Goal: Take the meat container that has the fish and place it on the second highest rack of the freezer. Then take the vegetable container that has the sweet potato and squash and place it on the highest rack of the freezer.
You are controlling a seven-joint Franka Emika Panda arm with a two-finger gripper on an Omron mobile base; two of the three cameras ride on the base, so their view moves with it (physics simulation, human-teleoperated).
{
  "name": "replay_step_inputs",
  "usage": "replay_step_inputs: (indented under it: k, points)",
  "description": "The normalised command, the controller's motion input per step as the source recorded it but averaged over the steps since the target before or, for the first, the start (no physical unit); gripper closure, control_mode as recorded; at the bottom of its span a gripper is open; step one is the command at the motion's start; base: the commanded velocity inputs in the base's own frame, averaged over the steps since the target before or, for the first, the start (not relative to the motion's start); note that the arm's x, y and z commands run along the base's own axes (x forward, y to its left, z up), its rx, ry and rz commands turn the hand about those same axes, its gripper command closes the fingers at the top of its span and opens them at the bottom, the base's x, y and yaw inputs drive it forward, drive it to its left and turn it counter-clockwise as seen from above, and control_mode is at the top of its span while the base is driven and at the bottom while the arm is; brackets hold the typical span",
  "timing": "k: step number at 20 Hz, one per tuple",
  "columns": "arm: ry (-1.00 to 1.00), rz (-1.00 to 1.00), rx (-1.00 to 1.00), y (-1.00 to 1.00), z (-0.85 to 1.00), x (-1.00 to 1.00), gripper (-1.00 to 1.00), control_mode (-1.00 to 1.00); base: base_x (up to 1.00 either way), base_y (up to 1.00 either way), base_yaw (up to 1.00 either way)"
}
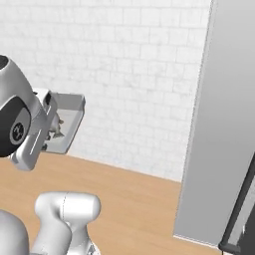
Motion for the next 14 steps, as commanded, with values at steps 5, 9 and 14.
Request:
replay_step_inputs:
  k: [5,9,14]
  points:
    - [0.00,0.00,0.00,0.00,0.00,0.00,1.00,1.00,0.19,0.57,-0.29]
    - [0.00,0.00,0.00,0.00,0.00,0.00,1.00,1.00,0.08,0.46,-0.35]
    - [0.00,0.00,0.00,0.00,0.00,0.00,1.00,1.00,0.24,0.43,-0.40]
